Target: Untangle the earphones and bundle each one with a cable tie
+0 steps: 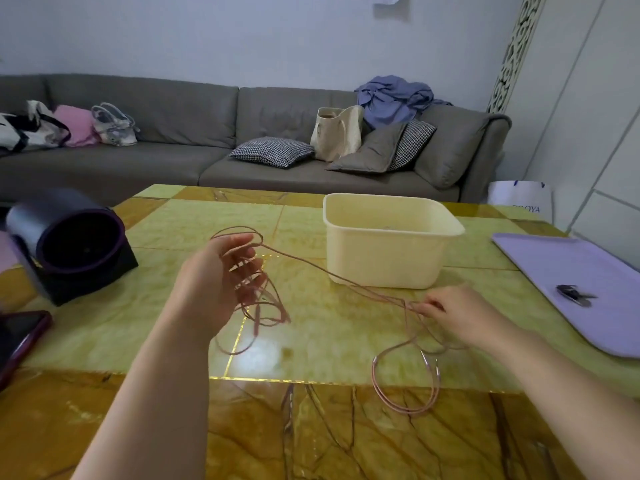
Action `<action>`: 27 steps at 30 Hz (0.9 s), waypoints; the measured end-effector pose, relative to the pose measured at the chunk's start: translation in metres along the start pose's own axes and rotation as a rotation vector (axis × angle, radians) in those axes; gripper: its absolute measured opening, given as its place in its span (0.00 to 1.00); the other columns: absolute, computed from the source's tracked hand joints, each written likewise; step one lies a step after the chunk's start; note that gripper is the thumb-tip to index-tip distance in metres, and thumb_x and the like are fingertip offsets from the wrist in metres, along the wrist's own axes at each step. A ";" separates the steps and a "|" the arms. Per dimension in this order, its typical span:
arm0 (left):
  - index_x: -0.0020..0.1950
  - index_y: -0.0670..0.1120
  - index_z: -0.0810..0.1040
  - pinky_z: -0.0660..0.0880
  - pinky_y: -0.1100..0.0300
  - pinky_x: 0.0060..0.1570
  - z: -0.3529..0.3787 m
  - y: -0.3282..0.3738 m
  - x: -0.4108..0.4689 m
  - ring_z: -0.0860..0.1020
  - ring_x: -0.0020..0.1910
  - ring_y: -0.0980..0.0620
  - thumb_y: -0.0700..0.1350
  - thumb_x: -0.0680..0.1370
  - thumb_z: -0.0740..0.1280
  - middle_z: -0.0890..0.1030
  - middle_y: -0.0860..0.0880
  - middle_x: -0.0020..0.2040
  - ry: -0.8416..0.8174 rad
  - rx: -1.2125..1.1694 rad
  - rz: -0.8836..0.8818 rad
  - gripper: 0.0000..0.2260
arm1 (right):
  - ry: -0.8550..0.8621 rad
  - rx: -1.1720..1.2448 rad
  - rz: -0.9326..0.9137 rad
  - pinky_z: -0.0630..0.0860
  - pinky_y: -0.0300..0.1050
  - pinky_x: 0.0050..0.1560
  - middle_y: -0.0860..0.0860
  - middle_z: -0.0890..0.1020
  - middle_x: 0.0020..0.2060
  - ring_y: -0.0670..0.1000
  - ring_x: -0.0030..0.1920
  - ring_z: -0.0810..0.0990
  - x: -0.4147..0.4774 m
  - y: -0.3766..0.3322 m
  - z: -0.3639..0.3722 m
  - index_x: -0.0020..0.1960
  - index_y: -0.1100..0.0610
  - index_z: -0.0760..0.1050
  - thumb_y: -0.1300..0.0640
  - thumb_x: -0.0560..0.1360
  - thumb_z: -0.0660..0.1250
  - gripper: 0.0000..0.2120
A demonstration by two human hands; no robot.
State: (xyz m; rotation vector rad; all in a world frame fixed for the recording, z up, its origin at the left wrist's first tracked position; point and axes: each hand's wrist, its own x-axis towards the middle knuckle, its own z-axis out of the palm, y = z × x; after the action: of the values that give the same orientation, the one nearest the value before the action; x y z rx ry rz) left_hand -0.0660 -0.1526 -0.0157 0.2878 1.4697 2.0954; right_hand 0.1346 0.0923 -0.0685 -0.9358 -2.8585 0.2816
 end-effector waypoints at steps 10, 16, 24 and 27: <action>0.45 0.46 0.80 0.64 0.58 0.34 0.040 -0.027 -0.005 0.71 0.31 0.52 0.41 0.81 0.55 0.70 0.49 0.35 -0.188 0.461 0.078 0.14 | 0.127 0.197 -0.029 0.67 0.51 0.63 0.52 0.74 0.54 0.53 0.62 0.71 -0.001 -0.043 -0.020 0.58 0.55 0.80 0.51 0.77 0.54 0.20; 0.45 0.44 0.77 0.68 0.57 0.36 0.061 -0.032 -0.019 0.71 0.35 0.50 0.41 0.79 0.59 0.74 0.46 0.37 -0.391 0.480 0.230 0.08 | -0.131 0.821 -0.179 0.71 0.42 0.62 0.43 0.78 0.61 0.43 0.60 0.76 -0.031 -0.112 -0.044 0.71 0.47 0.67 0.25 0.64 0.60 0.41; 0.54 0.48 0.73 0.76 0.56 0.40 0.068 -0.049 -0.022 0.79 0.45 0.49 0.48 0.80 0.54 0.80 0.46 0.47 -0.209 0.630 0.516 0.10 | -0.288 1.289 -0.071 0.81 0.46 0.44 0.52 0.82 0.43 0.49 0.38 0.82 -0.037 -0.123 -0.038 0.69 0.60 0.68 0.58 0.74 0.70 0.26; 0.53 0.50 0.74 0.73 0.64 0.39 0.069 -0.044 -0.023 0.78 0.45 0.59 0.45 0.82 0.54 0.77 0.47 0.49 -0.063 0.679 0.575 0.09 | -0.383 1.452 -0.038 0.77 0.37 0.32 0.52 0.81 0.39 0.45 0.29 0.77 -0.038 -0.118 -0.044 0.67 0.61 0.69 0.67 0.75 0.66 0.21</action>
State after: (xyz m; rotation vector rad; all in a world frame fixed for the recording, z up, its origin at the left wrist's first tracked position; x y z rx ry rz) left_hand -0.0005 -0.0999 -0.0267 1.1340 2.2153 1.8629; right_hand 0.1047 -0.0176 -0.0022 -0.4583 -1.9221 2.2180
